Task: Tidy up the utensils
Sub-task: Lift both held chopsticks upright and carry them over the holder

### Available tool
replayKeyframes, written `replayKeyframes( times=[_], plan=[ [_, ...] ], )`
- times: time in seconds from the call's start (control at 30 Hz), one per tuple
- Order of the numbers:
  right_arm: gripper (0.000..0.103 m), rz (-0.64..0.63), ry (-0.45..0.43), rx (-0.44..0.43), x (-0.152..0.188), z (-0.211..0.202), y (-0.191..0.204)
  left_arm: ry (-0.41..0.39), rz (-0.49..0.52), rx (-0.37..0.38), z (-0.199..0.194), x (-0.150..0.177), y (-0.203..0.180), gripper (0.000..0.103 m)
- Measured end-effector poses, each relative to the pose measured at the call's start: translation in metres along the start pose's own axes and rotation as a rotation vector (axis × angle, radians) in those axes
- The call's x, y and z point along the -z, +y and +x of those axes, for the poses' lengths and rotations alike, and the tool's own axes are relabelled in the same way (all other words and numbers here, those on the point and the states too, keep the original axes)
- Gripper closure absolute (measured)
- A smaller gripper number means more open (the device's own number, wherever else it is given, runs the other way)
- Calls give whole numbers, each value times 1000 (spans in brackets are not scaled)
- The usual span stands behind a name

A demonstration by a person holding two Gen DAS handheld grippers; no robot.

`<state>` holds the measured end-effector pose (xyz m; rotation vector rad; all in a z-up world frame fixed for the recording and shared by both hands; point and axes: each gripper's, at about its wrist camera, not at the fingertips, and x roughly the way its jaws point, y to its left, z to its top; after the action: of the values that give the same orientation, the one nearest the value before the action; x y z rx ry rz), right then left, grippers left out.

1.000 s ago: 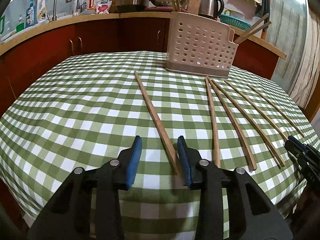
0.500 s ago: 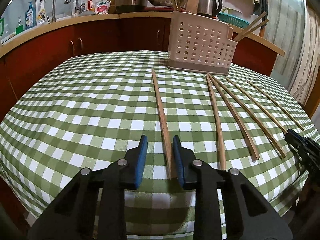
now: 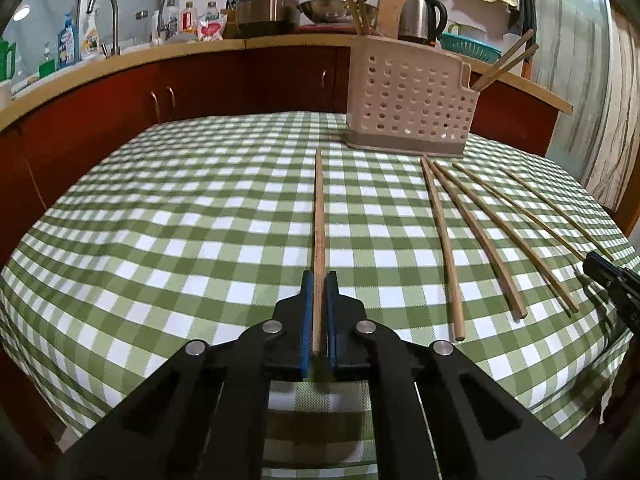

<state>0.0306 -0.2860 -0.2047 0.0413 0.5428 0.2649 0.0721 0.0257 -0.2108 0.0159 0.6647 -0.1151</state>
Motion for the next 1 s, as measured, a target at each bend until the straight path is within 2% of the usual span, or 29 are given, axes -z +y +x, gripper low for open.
replayKeyframes(
  times=[0.23,0.5,0.77,1.0],
  plan=[
    [97,1,-51,6,-16,-14,0,-84,35,-35,-20,-11,-5,96],
    [97,-2,-136,11,-44,-38,4,-171,28,-52,-47,-30,-2,96],
    [97,0,-209,15,-72,-61,10,-227,19,-64,-71,-51,-1,96],
    [97,21,-239,11,-92,-76,11,-242,28,-34,-93,-72,-5,96]
  ],
)
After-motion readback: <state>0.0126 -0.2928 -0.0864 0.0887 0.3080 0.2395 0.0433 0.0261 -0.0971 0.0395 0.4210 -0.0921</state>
